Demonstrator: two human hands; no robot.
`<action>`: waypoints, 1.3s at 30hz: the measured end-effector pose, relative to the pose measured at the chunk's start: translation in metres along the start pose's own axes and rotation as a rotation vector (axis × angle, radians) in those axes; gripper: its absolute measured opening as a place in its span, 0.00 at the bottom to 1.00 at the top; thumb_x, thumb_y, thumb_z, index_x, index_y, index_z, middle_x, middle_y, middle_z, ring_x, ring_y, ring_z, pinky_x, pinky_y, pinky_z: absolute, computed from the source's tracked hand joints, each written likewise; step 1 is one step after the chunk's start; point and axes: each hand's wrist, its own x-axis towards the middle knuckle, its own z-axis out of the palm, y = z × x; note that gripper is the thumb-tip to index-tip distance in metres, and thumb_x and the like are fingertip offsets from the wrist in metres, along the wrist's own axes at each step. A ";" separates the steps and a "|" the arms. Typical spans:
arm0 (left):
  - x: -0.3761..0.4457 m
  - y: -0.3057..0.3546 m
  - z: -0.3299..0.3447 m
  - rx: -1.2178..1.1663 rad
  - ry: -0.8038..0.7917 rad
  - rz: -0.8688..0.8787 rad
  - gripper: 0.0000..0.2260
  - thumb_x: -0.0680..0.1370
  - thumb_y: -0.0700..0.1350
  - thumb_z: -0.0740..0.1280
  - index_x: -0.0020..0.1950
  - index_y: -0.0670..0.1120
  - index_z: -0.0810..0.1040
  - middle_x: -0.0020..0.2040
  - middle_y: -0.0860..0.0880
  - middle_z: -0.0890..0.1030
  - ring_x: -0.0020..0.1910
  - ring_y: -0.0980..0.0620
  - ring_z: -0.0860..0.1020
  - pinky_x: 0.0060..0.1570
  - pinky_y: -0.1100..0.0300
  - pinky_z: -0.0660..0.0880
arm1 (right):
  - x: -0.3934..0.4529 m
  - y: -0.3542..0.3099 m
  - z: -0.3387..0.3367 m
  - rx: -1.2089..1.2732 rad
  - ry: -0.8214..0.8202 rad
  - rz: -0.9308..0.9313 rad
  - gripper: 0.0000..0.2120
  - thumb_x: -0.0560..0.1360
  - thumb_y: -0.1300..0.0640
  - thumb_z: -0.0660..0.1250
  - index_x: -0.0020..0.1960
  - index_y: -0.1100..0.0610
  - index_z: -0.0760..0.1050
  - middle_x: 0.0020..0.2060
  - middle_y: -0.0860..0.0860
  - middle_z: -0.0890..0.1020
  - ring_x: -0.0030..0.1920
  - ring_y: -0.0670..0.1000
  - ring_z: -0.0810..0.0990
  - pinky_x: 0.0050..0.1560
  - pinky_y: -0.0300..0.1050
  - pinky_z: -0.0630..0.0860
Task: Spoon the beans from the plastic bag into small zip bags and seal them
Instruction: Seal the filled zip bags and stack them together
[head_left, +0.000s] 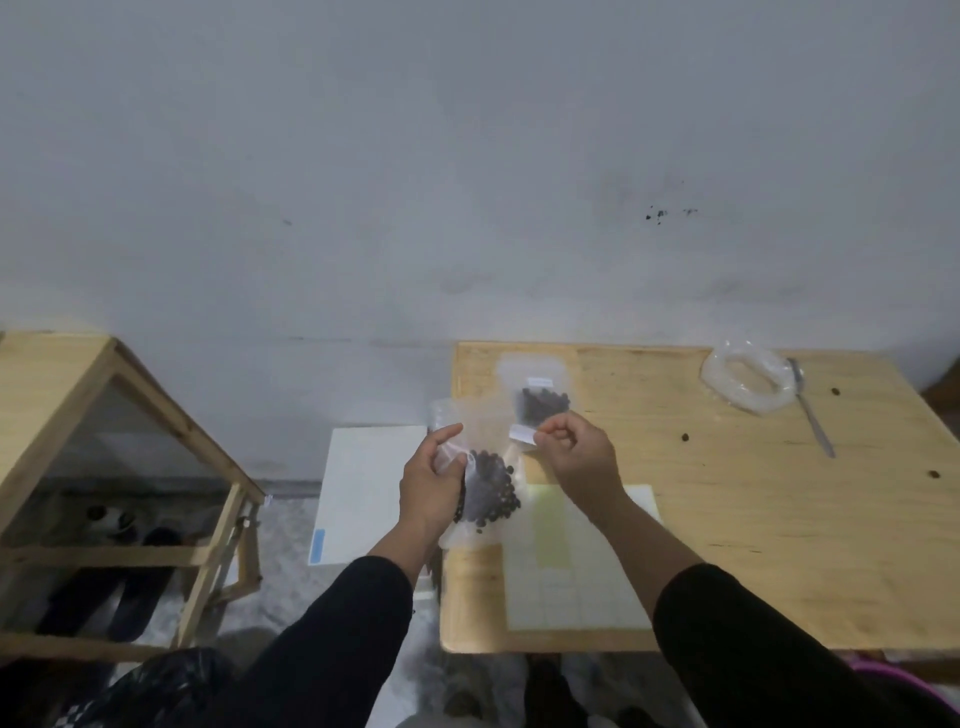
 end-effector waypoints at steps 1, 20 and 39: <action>0.001 0.003 0.002 -0.019 -0.004 0.007 0.15 0.78 0.41 0.64 0.58 0.60 0.76 0.51 0.46 0.80 0.50 0.48 0.79 0.48 0.52 0.78 | 0.000 -0.007 0.000 -0.009 -0.028 -0.044 0.01 0.72 0.61 0.69 0.43 0.58 0.78 0.32 0.46 0.76 0.33 0.42 0.73 0.35 0.30 0.70; -0.017 0.035 0.021 -0.141 0.079 0.151 0.06 0.73 0.49 0.72 0.47 0.60 0.80 0.54 0.55 0.80 0.55 0.58 0.76 0.48 0.68 0.70 | -0.009 -0.048 -0.004 -0.185 -0.005 -0.118 0.03 0.73 0.59 0.69 0.45 0.58 0.79 0.35 0.45 0.77 0.38 0.44 0.74 0.42 0.35 0.68; -0.025 0.047 0.025 -0.087 -0.028 0.233 0.09 0.75 0.46 0.69 0.47 0.61 0.79 0.50 0.61 0.81 0.52 0.60 0.78 0.52 0.64 0.74 | -0.019 -0.032 -0.008 0.239 -0.079 -0.016 0.03 0.70 0.57 0.73 0.44 0.51 0.83 0.44 0.44 0.84 0.50 0.42 0.80 0.56 0.39 0.73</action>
